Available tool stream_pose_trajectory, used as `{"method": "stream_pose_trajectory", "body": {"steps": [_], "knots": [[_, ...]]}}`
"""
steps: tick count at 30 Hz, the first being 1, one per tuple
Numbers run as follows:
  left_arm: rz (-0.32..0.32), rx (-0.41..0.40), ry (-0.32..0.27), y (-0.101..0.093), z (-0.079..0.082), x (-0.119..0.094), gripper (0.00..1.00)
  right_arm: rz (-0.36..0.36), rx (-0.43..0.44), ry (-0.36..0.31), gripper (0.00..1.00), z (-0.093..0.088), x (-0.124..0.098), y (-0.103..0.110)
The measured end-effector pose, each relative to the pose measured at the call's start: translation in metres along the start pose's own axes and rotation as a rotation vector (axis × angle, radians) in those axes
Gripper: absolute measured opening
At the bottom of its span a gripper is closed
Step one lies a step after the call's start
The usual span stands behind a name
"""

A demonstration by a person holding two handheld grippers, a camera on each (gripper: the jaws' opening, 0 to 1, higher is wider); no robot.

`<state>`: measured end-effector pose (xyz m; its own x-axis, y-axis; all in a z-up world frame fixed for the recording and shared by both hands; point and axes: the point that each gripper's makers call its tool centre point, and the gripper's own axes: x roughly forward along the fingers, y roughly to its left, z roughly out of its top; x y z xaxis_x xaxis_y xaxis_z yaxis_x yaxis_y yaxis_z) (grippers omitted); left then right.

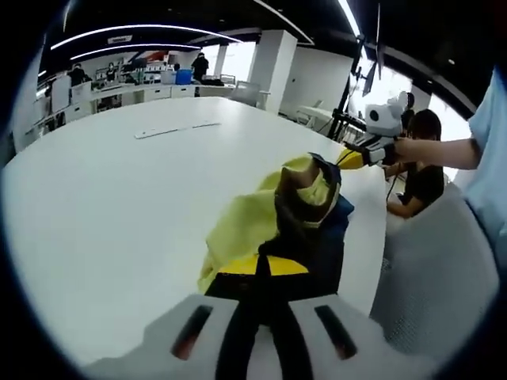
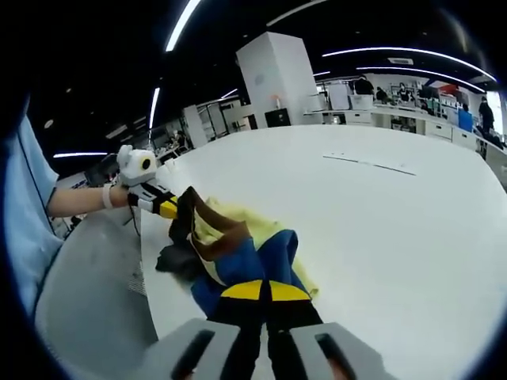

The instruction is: Fold the garment on the visible template until the final outline fits inside the template.

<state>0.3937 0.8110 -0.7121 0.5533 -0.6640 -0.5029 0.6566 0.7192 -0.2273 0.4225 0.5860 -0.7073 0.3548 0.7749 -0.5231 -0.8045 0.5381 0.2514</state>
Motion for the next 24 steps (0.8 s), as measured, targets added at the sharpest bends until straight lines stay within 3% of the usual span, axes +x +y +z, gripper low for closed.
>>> {"method": "stream_pose_trajectory", "body": {"steps": [10, 14, 20, 24], "knots": [[0.024, -0.066, -0.031, 0.012, 0.005, -0.008, 0.0, 0.022, -0.03, 0.013, 0.0, -0.006, 0.002, 0.005], [0.027, -0.061, -0.026, 0.011, 0.004, -0.006, 0.0, 0.019, -0.051, 0.027, 0.06, -0.011, 0.005, 0.005], [0.025, -0.075, -0.023, 0.012, 0.005, -0.006, 0.0, 0.002, -0.087, 0.076, 0.0, -0.019, 0.009, 0.002], [0.03, -0.088, -0.035, 0.014, 0.008, -0.009, 0.0, -0.003, -0.074, 0.05, 0.0, -0.012, 0.006, 0.002]]}}
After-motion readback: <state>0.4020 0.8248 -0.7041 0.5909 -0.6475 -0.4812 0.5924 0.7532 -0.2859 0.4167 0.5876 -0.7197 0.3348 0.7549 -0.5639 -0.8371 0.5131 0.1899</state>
